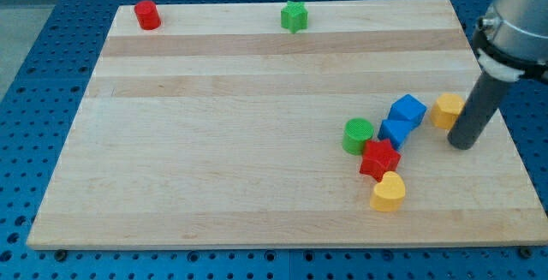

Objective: Push the yellow hexagon into the blue cube

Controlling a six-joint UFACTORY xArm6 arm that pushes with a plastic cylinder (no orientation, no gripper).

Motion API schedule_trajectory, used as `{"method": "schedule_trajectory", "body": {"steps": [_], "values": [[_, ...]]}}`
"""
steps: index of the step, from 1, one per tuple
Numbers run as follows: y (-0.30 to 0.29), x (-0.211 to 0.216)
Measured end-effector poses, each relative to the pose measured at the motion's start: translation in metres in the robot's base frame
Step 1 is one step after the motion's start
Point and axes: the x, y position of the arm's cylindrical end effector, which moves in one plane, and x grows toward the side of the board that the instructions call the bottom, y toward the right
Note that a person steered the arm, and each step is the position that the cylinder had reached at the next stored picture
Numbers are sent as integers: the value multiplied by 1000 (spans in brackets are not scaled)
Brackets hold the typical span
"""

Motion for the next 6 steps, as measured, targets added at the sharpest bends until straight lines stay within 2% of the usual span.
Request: {"method": "schedule_trajectory", "body": {"steps": [2,6], "values": [[13,-52],[-50,-26]]}}
